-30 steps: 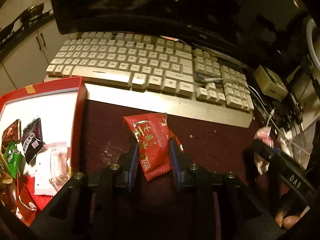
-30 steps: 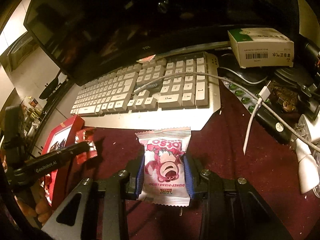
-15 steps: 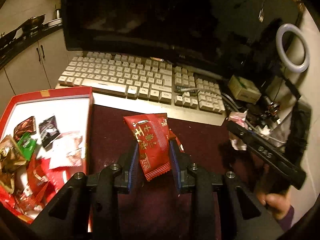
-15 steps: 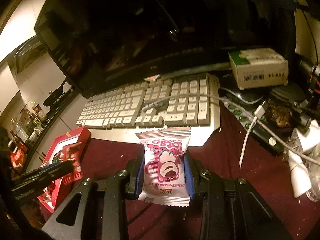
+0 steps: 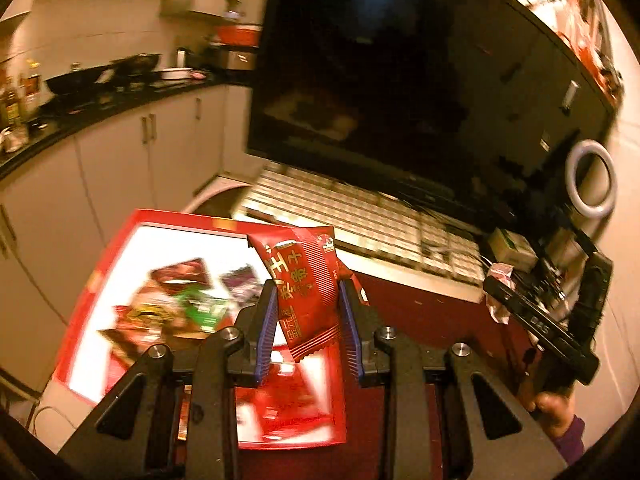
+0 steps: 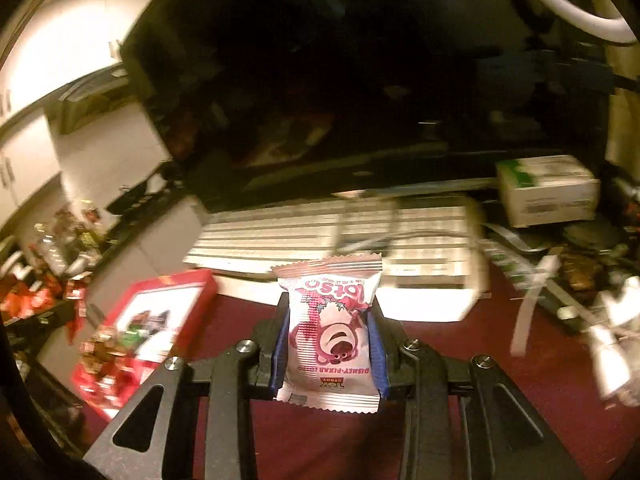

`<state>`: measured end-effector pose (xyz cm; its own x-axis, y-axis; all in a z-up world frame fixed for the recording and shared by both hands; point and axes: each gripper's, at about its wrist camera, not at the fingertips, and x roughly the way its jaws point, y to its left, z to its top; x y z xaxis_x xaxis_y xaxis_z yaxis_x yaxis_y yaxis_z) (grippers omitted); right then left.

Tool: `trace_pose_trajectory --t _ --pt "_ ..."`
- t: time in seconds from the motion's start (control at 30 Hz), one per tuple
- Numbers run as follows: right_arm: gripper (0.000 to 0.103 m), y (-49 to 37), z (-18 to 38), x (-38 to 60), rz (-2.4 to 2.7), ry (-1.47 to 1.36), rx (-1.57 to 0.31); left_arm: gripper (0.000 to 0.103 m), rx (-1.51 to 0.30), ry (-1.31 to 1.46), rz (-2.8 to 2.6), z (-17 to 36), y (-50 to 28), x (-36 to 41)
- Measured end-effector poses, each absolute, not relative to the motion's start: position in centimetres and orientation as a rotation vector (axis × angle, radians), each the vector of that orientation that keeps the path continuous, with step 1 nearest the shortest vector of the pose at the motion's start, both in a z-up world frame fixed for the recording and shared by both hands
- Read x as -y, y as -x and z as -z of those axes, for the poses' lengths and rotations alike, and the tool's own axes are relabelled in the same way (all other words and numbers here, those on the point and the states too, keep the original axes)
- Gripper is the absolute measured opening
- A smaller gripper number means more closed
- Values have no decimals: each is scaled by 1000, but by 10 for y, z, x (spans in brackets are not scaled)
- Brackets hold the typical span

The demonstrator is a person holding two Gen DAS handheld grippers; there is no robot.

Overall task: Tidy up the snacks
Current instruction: 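Lift both snacks and carry them toward the red tray, then open both tools over the red tray to drop the snacks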

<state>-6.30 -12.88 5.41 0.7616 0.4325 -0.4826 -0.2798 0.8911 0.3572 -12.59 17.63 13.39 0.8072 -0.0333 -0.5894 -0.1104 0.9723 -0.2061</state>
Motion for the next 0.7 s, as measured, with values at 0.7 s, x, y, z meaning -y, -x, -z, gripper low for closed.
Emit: trace_pose_trajectory --t 0.7 --pt "34 25 -49 -125 -818 -115 -748 28 -689 187 -441 -102 126 -284"
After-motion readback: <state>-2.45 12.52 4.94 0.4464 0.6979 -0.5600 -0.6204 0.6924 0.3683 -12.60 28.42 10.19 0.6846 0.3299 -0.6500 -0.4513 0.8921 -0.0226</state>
